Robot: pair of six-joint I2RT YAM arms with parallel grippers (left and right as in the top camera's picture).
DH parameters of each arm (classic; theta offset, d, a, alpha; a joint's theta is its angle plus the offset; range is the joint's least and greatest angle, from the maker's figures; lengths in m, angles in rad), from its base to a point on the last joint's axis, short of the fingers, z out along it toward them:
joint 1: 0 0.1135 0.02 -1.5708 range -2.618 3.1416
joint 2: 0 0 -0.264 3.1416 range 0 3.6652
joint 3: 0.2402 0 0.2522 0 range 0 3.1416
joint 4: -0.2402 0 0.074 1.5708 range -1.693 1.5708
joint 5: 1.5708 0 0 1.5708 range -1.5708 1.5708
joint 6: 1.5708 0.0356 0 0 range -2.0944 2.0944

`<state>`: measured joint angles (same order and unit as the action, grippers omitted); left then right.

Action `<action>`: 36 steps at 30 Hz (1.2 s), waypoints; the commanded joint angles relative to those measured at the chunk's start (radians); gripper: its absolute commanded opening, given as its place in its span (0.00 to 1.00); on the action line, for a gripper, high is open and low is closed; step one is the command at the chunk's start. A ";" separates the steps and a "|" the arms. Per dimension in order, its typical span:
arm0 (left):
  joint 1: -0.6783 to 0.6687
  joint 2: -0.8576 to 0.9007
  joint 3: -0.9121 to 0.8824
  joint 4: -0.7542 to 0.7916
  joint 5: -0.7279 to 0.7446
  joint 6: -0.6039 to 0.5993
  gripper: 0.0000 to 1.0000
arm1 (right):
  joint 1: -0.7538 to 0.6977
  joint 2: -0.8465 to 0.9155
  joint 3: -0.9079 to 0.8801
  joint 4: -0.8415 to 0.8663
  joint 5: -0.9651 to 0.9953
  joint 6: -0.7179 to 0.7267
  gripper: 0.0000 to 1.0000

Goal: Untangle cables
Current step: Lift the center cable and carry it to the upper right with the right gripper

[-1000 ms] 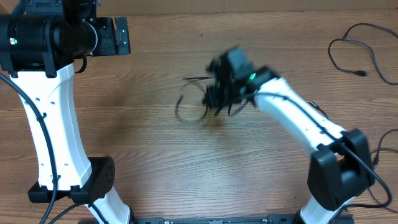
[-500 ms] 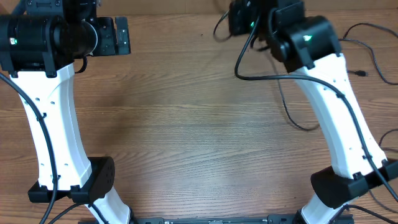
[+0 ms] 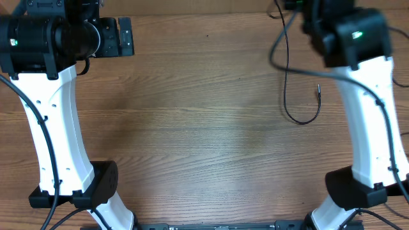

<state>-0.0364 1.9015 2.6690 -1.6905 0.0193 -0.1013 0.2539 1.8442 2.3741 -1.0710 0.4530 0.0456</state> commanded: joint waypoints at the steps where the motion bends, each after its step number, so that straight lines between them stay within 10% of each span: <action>1: 0.003 0.008 -0.004 0.001 0.008 0.012 0.99 | -0.117 0.020 0.015 -0.039 -0.060 0.018 0.04; 12: 0.003 0.008 -0.004 0.001 0.008 0.011 0.99 | -0.394 0.332 0.014 -0.290 -0.396 0.058 0.04; 36: 0.003 0.008 -0.004 0.001 0.007 0.013 1.00 | 0.027 0.490 -0.052 -0.299 -0.563 -0.021 0.04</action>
<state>-0.0364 1.9015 2.6690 -1.6905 0.0193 -0.1013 0.2031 2.3627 2.3157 -1.3872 -0.0418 0.0502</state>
